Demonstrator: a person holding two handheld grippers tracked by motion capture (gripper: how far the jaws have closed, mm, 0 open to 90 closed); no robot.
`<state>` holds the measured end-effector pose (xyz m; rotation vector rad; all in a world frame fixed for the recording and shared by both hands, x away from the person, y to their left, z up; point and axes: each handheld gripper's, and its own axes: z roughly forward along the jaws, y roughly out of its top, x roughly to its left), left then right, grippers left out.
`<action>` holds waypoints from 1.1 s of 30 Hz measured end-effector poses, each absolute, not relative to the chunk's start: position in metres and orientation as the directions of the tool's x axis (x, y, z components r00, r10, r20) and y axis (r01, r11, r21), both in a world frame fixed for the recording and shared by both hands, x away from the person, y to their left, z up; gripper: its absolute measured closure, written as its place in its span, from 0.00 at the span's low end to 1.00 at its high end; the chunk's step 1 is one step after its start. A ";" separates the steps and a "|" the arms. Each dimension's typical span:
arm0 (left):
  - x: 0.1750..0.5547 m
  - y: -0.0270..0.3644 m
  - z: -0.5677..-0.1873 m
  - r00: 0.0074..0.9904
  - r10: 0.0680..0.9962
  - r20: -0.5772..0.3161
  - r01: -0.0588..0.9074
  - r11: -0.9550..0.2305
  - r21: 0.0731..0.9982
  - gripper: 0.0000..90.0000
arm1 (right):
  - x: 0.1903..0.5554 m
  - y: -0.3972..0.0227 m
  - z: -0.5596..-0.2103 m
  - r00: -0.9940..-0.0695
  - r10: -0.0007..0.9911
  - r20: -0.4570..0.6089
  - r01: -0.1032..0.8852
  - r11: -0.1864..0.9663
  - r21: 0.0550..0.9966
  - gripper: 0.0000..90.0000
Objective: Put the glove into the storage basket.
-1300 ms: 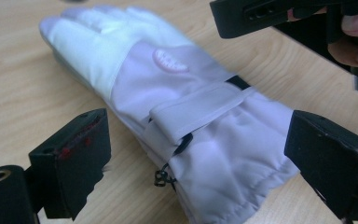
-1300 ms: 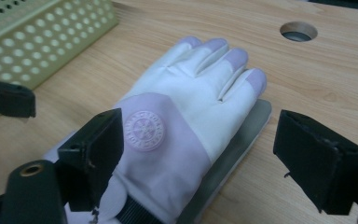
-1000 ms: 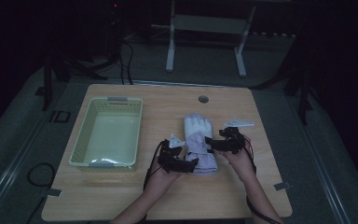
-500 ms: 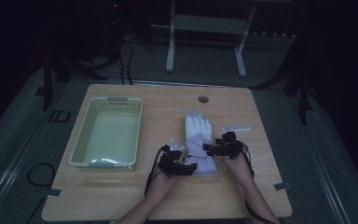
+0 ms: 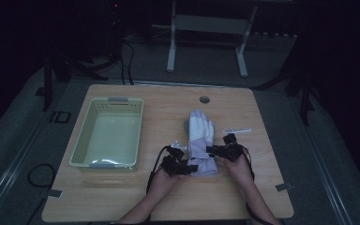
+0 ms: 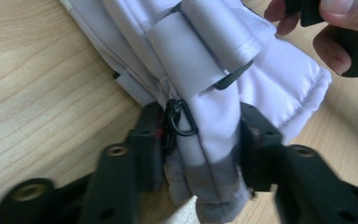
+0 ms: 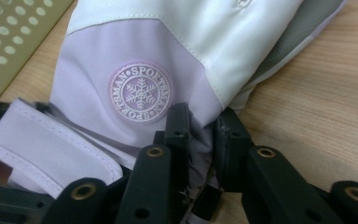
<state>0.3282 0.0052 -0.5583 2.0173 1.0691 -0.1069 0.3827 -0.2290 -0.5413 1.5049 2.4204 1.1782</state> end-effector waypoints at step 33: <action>0.330 0.017 -0.491 0.691 0.610 -0.387 0.676 -0.356 0.644 0.80 | 0.364 -0.219 -0.472 -0.570 0.792 0.220 0.647 0.267 0.714 0.90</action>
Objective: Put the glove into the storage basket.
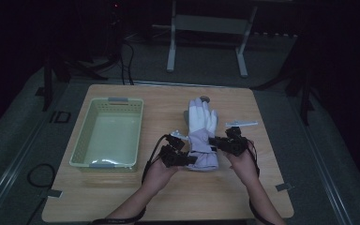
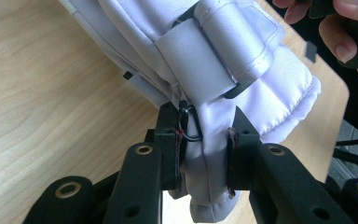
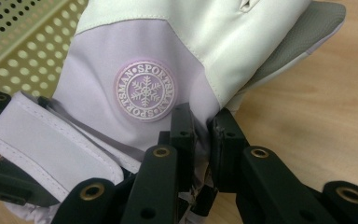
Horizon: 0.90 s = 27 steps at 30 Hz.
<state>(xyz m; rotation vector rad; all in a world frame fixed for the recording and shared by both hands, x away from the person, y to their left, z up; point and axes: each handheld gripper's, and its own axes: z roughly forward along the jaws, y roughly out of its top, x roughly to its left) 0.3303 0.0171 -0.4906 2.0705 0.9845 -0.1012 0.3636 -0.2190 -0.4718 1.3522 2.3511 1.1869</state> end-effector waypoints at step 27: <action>0.339 0.056 -0.437 0.718 0.611 -0.334 0.636 -0.381 0.671 0.80 | 0.365 -0.184 -0.418 -0.604 0.778 0.170 0.568 0.272 0.777 0.90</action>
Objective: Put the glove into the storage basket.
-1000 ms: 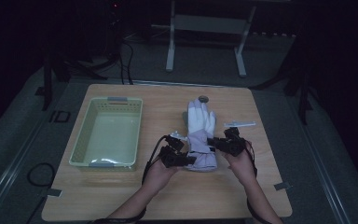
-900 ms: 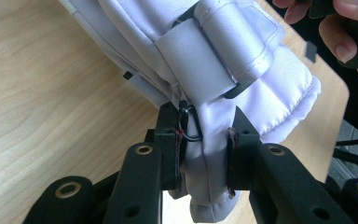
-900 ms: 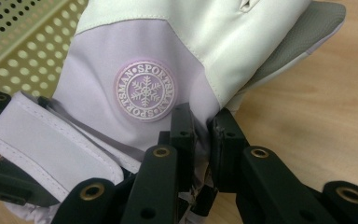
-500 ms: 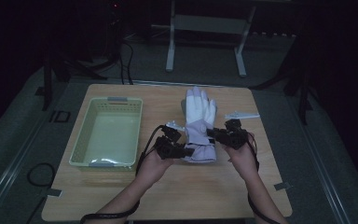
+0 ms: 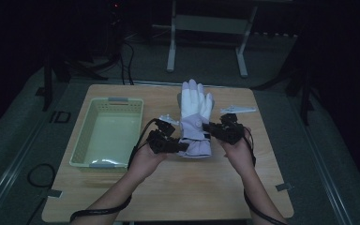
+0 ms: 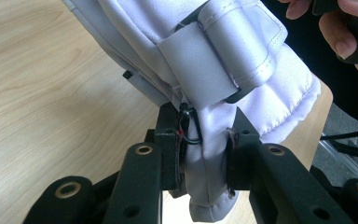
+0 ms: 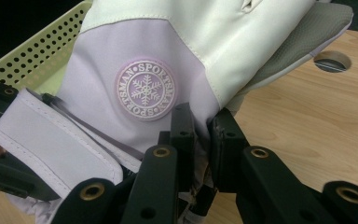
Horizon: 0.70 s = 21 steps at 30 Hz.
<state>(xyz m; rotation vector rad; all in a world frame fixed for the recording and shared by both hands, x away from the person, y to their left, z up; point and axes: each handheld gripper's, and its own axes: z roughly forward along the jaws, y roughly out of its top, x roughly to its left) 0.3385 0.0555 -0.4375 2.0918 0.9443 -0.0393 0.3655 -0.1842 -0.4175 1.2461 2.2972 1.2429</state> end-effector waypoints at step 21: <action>0.332 0.126 -0.434 0.666 0.672 -0.324 0.678 -0.362 0.640 0.80 | 0.376 -0.111 -0.421 -0.659 0.726 0.195 0.559 0.300 0.773 0.90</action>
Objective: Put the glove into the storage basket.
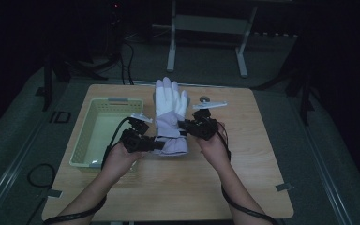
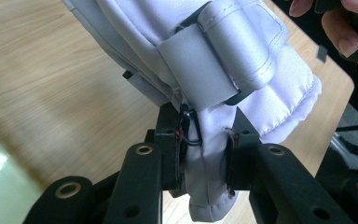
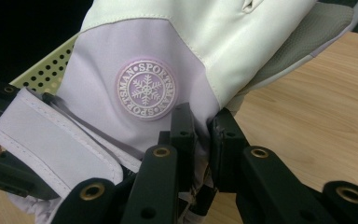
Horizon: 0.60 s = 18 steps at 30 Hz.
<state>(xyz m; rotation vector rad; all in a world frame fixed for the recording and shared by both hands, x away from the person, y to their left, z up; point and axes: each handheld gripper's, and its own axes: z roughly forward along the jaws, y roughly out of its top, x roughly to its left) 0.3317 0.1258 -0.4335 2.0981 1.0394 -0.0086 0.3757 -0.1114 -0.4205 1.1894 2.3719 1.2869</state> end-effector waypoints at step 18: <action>0.330 0.193 -0.427 0.620 0.720 -0.312 0.708 -0.341 0.619 0.80 | 0.384 -0.038 -0.417 -0.706 0.686 0.178 0.532 0.346 0.773 0.91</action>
